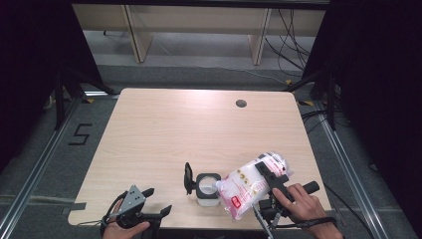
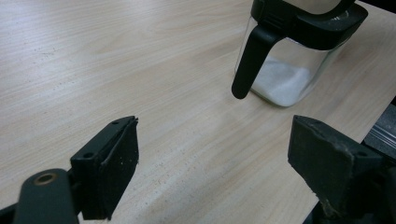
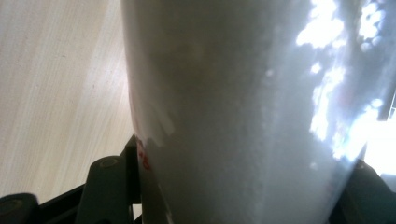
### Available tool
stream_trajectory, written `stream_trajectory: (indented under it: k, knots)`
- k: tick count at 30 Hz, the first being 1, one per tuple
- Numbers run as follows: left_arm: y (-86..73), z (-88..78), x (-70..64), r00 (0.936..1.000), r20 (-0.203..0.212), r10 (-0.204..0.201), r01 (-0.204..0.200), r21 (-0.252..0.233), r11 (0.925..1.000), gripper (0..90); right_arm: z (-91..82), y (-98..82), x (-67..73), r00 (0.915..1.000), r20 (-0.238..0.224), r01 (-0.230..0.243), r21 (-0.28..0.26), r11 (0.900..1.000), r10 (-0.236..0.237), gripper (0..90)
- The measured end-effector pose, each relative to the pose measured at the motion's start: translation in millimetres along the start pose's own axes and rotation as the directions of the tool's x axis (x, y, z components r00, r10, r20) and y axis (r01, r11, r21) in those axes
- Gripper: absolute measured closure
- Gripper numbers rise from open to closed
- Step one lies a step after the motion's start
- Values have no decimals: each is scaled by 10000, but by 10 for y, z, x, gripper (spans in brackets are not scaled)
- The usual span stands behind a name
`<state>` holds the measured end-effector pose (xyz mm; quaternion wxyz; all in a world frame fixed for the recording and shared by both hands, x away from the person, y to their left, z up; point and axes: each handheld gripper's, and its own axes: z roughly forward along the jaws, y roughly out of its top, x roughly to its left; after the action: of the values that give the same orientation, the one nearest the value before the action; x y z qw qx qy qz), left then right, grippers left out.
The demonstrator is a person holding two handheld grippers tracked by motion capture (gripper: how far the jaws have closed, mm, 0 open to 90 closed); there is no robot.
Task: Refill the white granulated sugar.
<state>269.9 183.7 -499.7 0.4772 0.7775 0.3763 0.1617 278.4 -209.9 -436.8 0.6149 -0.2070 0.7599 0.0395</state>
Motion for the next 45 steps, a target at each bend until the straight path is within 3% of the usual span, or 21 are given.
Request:
stream_trajectory:
  k: [1,2,4,5,8,9,13,15,16,20,22,24,27,28,29,31,32,36,40,44,45]
  knots:
    - [0,10,-18,9998,-1,-216,216,-145,9997,159,12,1,12,10000,60,73,-190,9998,-72,414]
    - [2,-4,-6,10000,-18,16,-16,32,10000,159,17,11,-3,9994,140,306,-314,9990,-302,414]
    - [-11,-2,-29,9996,-39,-282,282,-29,9996,159,6,18,15,9998,-114,147,-109,9998,-149,414]
    - [-9,-4,-26,9995,-38,-303,303,-41,9995,159,-5,22,53,9993,-160,-333,58,9994,334,414]
    - [-5,-3,-21,9995,-69,-308,308,-64,9995,159,5,19,9,9999,-12,164,-197,9997,-164,414]
    - [-9,-4,-25,9995,-61,-321,321,-55,9995,159,4,17,24,9999,-28,-98,-122,9999,98,414]
    - [-1,-2,-21,9994,-77,-333,332,-80,9994,159,18,10,-3,9989,161,457,-363,9983,-451,414]
    - [-7,-2,-24,9995,-62,-306,306,-30,9995,159,25,11,6,9989,91,469,-365,9982,-466,414]
    - [-10,-4,-24,9995,-60,-307,307,-33,9995,159,25,10,33,9999,-18,166,-262,9995,-167,414]
    - [-3,-4,-29,9991,-97,-415,414,-179,9990,159,20,17,18,9993,55,367,-318,9988,-365,415]
    - [-8,-11,-31,9992,-74,-400,399,-135,9991,159,1,22,43,9999,-133,-51,11,10000,51,415]
    - [1,-17,-11,9997,-48,-256,255,-113,9996,159,8,30,10,9992,-139,369,-104,9993,-371,414]
    - [-4,-9,-34,9991,-29,-413,412,-218,9989,161,9,30,21,9996,-159,247,3,9997,-247,415]
    - [-6,-12,-31,9993,-35,-384,384,-209,9990,162,22,27,14,9992,-29,388,-205,9990,-389,415]
    - [-3,-20,-21,9995,-76,-300,299,-136,9995,161,0,27,30,9997,-195,144,62,9999,-142,415]
    - [3,-22,-20,9995,-103,-306,305,-161,9994,166,-3,16,41,9999,-118,-49,-34,10000,48,415]
    - [0,-23,-24,9994,-122,-329,327,-164,9993,168,6,15,7,9994,-6,348,-211,9992,-349,415]
    - [4,-19,-10,9994,-97,-331,329,-189,9993,172,15,6,-11,9985,194,512,-345,9981,-505,415]
    - [-4,-26,-22,9997,-59,-241,241,-135,9996,180,18,10,-1,9988,129,473,-291,9985,-470,415]
    - [3,-32,-22,9999,-100,-120,119,-91,9999,195,5,22,42,9999,-79,100,-86,9999,-100,415]
    - [-3,-22,-39,9994,-82,-342,341,-205,9992,194,19,31,2,9980,108,625,-347,9974,-622,415]
